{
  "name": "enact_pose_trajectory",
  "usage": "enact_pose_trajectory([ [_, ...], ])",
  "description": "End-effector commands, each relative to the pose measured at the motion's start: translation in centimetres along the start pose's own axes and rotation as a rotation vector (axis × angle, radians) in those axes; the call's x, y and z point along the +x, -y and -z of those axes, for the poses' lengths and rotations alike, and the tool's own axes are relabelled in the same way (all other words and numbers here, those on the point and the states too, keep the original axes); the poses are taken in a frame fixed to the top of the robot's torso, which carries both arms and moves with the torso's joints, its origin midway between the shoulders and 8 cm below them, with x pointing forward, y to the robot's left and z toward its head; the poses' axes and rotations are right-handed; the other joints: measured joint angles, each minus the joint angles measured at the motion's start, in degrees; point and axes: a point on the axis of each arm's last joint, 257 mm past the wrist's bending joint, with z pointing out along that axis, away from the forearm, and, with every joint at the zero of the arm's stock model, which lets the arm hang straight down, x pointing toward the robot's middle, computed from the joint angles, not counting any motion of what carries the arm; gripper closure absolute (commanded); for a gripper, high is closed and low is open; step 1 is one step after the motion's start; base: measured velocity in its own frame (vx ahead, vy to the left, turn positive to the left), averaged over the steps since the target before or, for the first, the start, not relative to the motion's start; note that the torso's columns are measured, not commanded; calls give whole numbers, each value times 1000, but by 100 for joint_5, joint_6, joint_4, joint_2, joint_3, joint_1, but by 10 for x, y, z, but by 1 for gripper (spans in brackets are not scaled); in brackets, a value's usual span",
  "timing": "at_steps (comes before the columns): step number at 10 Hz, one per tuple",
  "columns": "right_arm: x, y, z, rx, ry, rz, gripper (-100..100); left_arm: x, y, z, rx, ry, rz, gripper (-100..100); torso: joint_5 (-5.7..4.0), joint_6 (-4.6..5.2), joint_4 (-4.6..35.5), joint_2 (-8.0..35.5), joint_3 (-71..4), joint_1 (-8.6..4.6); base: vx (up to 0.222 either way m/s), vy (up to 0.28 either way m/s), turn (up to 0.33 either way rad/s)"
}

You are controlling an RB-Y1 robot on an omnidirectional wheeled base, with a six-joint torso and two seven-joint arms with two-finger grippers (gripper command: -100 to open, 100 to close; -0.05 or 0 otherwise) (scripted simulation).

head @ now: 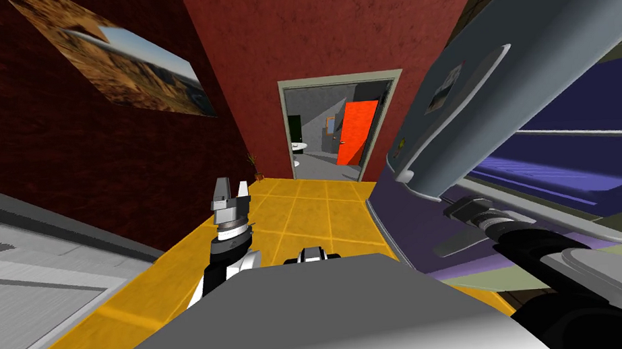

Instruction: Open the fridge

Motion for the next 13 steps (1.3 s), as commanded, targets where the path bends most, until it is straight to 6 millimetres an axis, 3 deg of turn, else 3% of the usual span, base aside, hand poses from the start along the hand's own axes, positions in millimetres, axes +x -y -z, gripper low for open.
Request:
enact_pose_trajectory([
  [1,7,21,0,28,-17,10,-100,0,0,0,0,0,0,0,-4,4,-12,-19,-13,15,168,145,-23],
  [4,15,48,1,66,-36,22,-100,0,0,0,0,0,0,0,-45,-6,-33,-36,-14,-16,195,150,-27],
  [5,11,47,0,64,-29,22,-100,0,0,0,0,0,0,0,-46,-5,-30,-36,-18,-29,69,96,-5],
  [6,10,60,0,71,-27,35,-100,0,0,0,0,0,0,0,-30,3,-11,8,5,-37,119,38,-32],
  [7,11,54,0,67,-28,30,-100,0,0,0,0,0,0,0,-20,7,-5,6,7,-20,77,18,-9],
  [8,10,55,0,68,-28,30,100,0,0,0,0,0,0,0,-11,6,-3,19,12,2,14,1,4],
  [9,29,60,3,77,-68,24,100,0,0,0,0,0,0,0,-5,8,1,29,18,17,197,108,-14],
  [10,29,60,3,77,-68,24,100,0,0,0,0,0,0,0,5,7,-14,-30,-14,58,211,173,-16],
  [13,56,68,10,92,-128,17,100,0,0,0,0,0,0,0,1,6,-12,-14,-8,35,205,215,-7],
])
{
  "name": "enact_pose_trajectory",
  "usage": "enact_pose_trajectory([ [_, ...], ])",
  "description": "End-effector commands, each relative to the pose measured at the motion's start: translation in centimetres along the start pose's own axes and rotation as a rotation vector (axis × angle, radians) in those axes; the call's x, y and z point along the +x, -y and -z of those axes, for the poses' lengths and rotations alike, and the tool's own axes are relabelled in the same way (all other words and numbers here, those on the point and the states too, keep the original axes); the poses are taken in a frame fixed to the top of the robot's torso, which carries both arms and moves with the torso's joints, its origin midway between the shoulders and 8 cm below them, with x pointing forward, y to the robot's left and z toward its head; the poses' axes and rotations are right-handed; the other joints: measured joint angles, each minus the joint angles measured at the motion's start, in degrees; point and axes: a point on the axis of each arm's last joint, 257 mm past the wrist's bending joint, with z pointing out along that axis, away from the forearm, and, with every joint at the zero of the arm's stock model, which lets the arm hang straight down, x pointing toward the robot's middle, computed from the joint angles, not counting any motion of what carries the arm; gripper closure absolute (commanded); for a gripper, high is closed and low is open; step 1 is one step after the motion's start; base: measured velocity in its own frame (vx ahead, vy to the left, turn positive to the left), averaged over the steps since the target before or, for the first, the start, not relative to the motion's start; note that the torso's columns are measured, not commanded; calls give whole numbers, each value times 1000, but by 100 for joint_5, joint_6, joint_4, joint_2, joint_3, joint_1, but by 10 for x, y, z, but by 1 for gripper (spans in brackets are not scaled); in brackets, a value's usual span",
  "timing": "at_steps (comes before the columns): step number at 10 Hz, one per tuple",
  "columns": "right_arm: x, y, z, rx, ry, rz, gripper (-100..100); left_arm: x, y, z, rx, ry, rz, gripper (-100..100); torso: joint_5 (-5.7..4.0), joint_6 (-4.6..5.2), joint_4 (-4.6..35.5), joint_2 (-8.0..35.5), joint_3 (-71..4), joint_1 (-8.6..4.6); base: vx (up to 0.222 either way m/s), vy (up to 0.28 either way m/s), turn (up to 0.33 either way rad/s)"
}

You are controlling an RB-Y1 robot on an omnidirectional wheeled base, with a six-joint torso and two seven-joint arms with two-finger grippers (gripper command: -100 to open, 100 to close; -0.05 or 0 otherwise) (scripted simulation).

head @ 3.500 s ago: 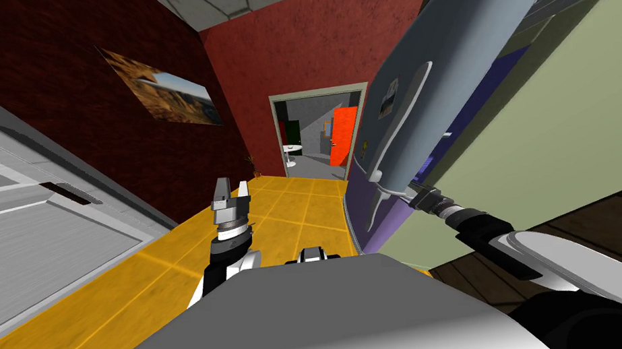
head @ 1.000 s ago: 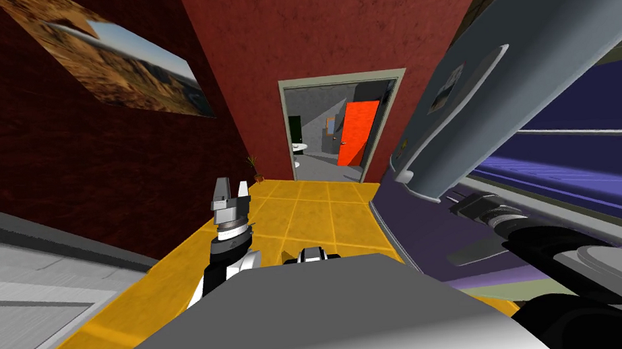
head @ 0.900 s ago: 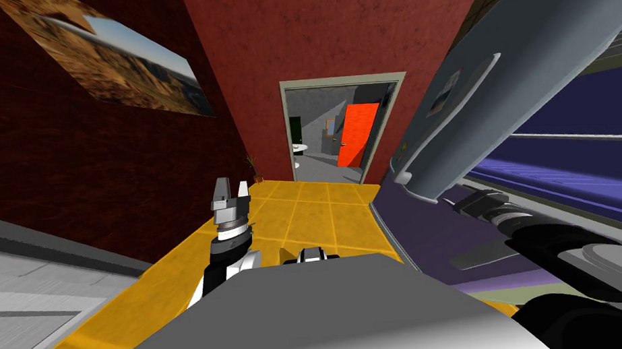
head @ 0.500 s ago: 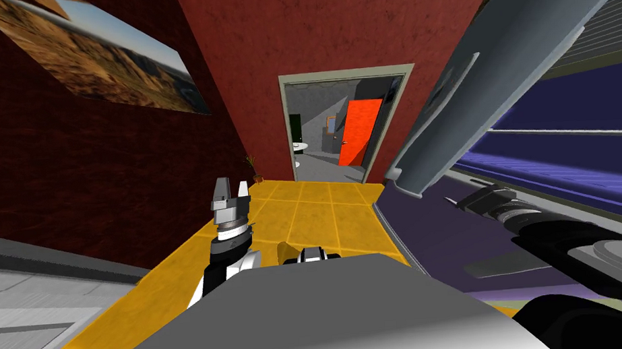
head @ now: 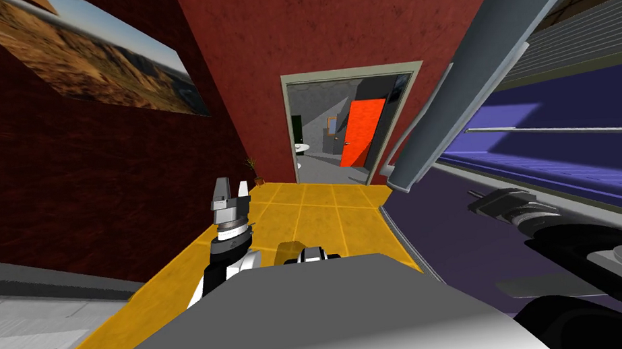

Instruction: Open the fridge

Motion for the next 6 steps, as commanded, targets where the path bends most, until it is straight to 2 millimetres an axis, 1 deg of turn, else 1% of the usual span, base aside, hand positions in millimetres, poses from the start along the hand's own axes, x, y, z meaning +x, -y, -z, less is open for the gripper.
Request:
enact_pose_trajectory([
  [1,26,7,3,14,-54,-6,100,0,0,0,0,0,0,0,-3,0,1,6,3,-1,215,256,-13],
  [4,54,16,8,30,-113,-11,100,0,0,0,0,0,0,0,-11,0,5,16,10,-32,213,209,-12],
  [5,63,20,10,35,-133,-12,100,0,0,0,0,0,0,0,-6,0,5,22,12,-12,205,256,-14],
  [6,56,19,8,31,-120,-10,100,0,0,0,0,0,0,0,0,1,5,17,11,2,100,117,-11],
])
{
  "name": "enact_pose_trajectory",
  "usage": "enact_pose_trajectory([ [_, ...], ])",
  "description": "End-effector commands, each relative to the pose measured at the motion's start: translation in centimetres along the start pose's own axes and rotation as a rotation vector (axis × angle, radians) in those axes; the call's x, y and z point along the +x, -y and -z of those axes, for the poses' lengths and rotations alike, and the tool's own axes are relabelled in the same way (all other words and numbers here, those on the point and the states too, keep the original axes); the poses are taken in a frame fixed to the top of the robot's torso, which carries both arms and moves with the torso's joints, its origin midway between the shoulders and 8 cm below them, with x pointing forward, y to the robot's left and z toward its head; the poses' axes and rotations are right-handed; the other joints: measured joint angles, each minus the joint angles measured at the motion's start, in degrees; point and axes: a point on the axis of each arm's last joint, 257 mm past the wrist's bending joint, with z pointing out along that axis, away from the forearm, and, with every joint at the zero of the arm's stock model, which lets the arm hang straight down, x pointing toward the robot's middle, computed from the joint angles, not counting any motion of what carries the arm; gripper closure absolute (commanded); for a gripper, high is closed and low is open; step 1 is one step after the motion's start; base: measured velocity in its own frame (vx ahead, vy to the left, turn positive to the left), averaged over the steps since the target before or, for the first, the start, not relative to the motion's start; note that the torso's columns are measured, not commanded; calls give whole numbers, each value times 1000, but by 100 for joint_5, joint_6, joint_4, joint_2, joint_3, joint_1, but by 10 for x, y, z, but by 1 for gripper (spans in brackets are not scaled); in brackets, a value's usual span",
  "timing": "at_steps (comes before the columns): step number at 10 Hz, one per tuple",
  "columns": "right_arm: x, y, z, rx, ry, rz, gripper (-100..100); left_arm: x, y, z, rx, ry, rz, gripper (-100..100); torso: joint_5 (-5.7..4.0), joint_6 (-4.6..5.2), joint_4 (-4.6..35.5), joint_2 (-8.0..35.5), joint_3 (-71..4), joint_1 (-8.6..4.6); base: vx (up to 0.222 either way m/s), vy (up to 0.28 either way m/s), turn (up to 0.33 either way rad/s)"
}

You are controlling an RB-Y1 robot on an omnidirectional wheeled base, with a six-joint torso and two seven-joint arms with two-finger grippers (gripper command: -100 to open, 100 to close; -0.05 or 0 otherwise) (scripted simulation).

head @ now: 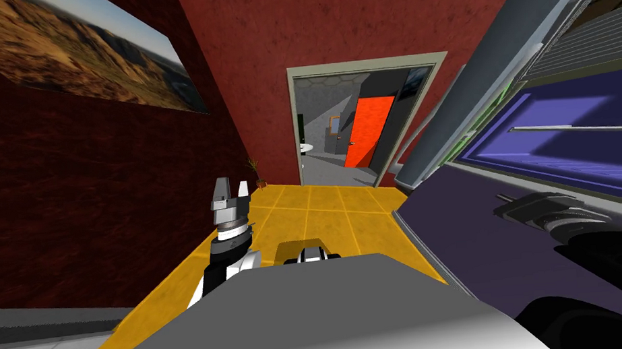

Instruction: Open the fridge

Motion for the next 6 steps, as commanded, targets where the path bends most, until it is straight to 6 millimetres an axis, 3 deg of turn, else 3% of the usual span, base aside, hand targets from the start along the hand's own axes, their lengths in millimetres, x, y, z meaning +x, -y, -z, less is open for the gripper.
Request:
enact_pose_trajectory([
  [1,18,15,-1,36,-42,-48,-100,0,0,0,0,0,0,0,-10,0,6,27,14,-44,155,135,69],
  [6,67,49,1,130,-147,-180,-100,0,0,0,0,0,0,0,-4,0,2,9,4,-9,199,129,51],
])
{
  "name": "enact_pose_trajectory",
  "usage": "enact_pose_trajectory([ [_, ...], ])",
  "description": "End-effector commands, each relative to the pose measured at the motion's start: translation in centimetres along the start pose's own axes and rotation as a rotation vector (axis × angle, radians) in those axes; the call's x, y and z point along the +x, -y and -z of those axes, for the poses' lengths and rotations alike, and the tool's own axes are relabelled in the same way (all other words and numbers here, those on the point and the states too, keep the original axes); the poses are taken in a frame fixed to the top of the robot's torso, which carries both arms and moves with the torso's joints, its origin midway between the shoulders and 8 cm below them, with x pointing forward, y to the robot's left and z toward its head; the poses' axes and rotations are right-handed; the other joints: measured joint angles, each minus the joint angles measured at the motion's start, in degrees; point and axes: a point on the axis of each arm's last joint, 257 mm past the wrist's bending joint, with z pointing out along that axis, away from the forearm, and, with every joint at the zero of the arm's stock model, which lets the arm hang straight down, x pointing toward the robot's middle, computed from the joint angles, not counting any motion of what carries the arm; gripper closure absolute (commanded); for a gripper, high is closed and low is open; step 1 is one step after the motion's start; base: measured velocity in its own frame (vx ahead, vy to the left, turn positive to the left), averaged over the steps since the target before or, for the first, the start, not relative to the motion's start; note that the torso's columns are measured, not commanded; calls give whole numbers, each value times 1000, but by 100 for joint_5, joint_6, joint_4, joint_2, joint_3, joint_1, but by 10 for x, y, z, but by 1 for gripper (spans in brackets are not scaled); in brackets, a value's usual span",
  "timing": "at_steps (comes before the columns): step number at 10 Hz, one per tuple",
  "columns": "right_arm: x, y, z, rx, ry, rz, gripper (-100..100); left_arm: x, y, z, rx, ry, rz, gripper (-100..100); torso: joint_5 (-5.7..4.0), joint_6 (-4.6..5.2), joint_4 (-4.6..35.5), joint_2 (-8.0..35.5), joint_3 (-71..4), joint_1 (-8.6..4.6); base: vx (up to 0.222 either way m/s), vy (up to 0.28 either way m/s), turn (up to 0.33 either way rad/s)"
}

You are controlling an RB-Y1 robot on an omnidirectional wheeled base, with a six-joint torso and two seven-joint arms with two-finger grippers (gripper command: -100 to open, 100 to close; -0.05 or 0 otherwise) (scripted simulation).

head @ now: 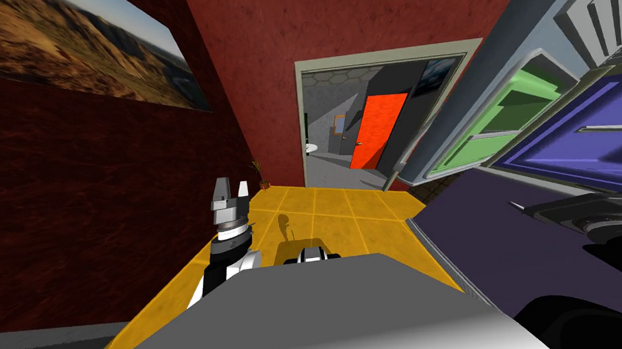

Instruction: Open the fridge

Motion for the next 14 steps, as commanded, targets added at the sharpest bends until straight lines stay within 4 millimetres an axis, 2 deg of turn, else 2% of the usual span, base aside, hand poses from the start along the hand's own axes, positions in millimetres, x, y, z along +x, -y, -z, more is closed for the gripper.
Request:
enact_pose_trajectory([
  [1,20,19,0,48,-51,-67,-100,0,0,0,0,0,0,0,2,0,0,-4,-1,7,186,136,32],
  [6,63,54,2,143,-147,-198,-100,0,0,0,0,0,0,0,-4,-1,-2,-7,-4,-14,154,91,44],
  [7,63,54,2,143,-147,-198,-100,0,0,0,0,0,0,0,-1,-1,-5,-18,-10,-2,132,69,8],
  [10,83,68,5,187,-187,-257,-100,0,0,0,0,0,0,0,1,0,-1,-4,-2,0,118,80,28],
  [12,106,86,10,244,-235,-330,-100,0,0,0,0,0,0,0,0,-2,-6,-20,-11,1,179,122,59],
  [14,120,94,14,276,-261,-372,-100,0,0,0,0,0,0,0,3,-2,-9,-28,-19,5,189,118,37],
])
